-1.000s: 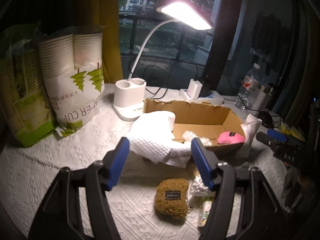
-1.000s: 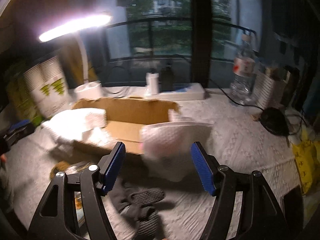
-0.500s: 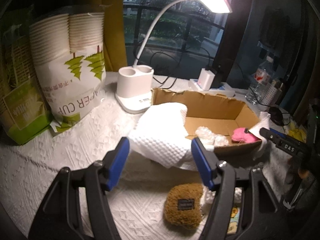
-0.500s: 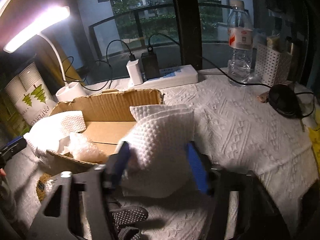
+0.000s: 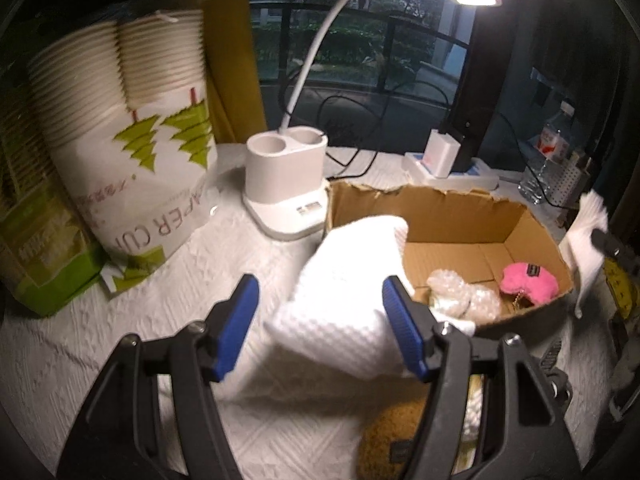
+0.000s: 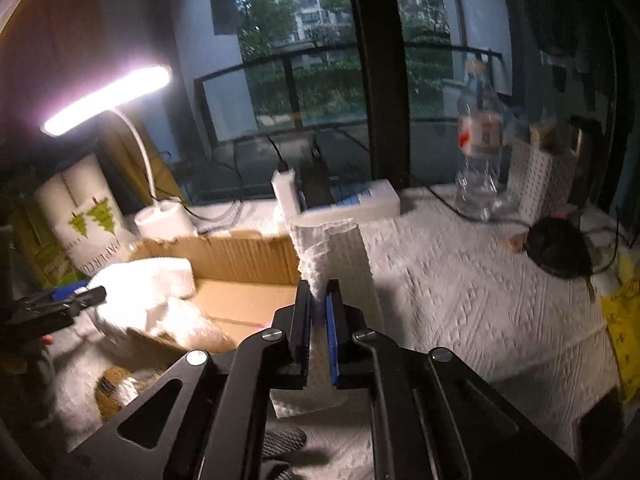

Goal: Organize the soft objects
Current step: 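Lower the towel and cloth back into the box and open both tools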

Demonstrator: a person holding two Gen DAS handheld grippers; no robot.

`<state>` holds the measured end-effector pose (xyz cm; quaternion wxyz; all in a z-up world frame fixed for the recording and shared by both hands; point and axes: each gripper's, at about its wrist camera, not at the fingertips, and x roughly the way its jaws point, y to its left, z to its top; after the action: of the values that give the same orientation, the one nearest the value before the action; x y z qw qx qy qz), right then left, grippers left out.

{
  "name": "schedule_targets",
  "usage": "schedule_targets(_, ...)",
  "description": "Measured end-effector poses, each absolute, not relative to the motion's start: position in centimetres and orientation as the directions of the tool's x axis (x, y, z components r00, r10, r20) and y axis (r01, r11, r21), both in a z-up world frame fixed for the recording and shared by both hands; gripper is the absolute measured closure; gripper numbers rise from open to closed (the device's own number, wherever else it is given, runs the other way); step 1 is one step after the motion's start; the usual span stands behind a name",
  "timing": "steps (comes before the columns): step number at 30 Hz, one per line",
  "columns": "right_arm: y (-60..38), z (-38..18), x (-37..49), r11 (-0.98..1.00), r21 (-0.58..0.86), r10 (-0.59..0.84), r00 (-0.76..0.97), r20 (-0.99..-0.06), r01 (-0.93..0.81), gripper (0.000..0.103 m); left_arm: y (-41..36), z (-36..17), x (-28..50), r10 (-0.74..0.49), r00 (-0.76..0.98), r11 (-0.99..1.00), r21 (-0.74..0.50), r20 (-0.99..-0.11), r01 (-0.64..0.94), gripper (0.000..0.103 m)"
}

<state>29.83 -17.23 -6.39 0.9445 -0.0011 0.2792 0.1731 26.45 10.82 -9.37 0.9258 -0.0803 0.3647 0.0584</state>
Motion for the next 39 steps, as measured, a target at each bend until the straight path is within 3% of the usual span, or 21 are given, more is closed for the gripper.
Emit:
schedule_targets(7,-15.2,-3.9,30.7,0.91,0.095,0.402,0.802,-0.442,-0.404,0.096,10.4,-9.8,29.0,0.071,0.7,0.988,-0.048,-0.71,-0.148,0.037)
schedule_targets(20,-13.4,-11.0,35.9,0.917,0.083,0.353,0.7,-0.62,-0.389,0.096,10.2,-14.4,32.3,0.061,0.582,0.986,-0.04,-0.811,-0.159,0.037)
schedule_targets(28,-12.4,-12.2,35.9,0.917,0.037,0.319,0.674,-0.666,-0.397,0.095,10.7,-12.7,31.4,0.046,0.628,0.981,-0.084,-0.777,-0.176,0.037)
schedule_targets(31,-12.4,-11.6,35.3,0.919,0.031,0.314,0.683,-0.66,-0.393,0.081,11.0,-11.2,30.4,0.038,0.668,0.978,-0.11,-0.744,-0.179,0.037)
schedule_targets(33,-12.5,-11.0,34.9,0.918,0.035,0.322,0.692,-0.647,-0.394,0.061,11.1,-10.2,29.7,0.038,0.689,0.977,-0.118,-0.723,-0.178,0.037)
schedule_targets(39,-12.8,-9.0,33.0,0.919,0.033,0.329,0.719,-0.612,-0.392,0.051,11.1,-7.5,27.9,0.037,0.745,0.975,-0.138,-0.666,-0.172,0.037)
